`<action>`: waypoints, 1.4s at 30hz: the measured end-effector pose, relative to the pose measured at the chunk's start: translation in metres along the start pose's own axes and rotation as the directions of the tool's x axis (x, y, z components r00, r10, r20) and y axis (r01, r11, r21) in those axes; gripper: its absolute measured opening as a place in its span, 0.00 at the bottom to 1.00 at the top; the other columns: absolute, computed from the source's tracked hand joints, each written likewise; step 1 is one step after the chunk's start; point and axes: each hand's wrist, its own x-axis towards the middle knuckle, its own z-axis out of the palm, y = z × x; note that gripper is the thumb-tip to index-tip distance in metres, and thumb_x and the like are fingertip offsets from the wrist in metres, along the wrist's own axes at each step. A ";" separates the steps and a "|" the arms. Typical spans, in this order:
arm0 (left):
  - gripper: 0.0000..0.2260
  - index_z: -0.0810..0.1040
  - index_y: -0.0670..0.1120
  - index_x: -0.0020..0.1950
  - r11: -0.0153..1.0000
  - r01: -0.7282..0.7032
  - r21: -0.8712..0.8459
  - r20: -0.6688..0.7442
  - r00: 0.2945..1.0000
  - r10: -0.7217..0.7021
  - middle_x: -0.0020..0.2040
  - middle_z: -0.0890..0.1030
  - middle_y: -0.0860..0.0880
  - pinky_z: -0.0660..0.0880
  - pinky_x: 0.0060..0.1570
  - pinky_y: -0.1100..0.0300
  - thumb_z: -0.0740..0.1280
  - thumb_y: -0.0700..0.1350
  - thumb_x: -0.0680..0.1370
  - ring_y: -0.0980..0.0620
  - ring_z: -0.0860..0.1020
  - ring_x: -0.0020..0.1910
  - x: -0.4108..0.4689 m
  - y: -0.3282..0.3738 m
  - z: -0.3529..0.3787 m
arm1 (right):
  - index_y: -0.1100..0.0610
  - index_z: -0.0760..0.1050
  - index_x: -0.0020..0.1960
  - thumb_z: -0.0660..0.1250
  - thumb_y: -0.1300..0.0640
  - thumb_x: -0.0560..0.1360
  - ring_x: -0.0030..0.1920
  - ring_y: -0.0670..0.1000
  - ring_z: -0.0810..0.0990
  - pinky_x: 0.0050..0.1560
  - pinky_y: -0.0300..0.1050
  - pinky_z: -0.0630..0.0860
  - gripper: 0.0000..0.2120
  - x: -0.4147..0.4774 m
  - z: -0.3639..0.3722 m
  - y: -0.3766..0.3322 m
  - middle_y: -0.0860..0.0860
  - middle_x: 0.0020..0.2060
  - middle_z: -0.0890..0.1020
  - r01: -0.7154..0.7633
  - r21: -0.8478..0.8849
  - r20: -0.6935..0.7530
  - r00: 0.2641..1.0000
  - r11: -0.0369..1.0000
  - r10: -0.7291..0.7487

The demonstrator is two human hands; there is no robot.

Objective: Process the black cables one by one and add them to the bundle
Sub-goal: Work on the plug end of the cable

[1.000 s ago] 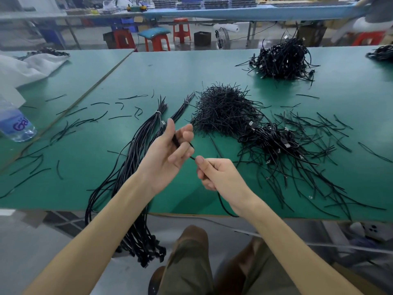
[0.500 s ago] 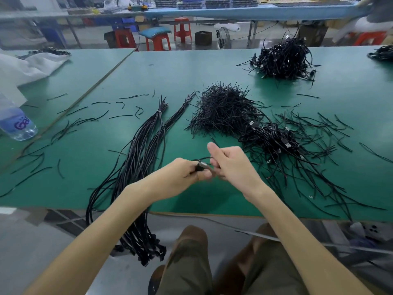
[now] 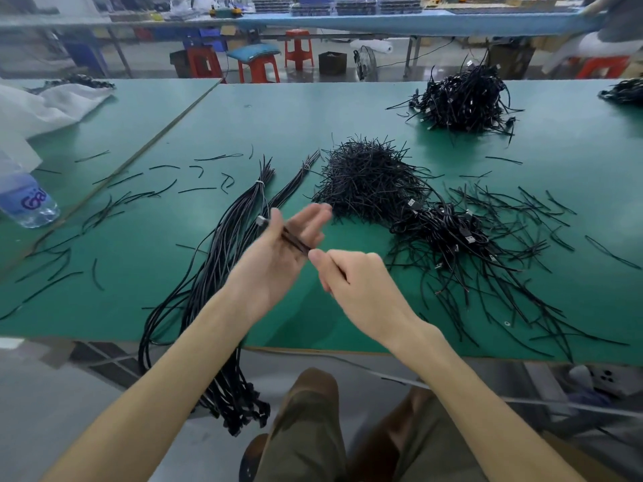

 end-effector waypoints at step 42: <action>0.11 0.76 0.44 0.52 0.995 0.077 -0.063 -0.081 0.993 -0.082 0.34 0.72 0.54 0.78 0.51 0.59 0.60 0.49 0.84 0.54 0.76 0.36 -0.017 -0.018 0.020 | 0.45 0.74 0.63 0.74 0.53 0.77 0.40 0.38 0.77 0.48 0.40 0.75 0.17 0.010 0.023 0.027 0.41 0.45 0.81 -0.195 0.319 0.059 0.981 0.927 0.186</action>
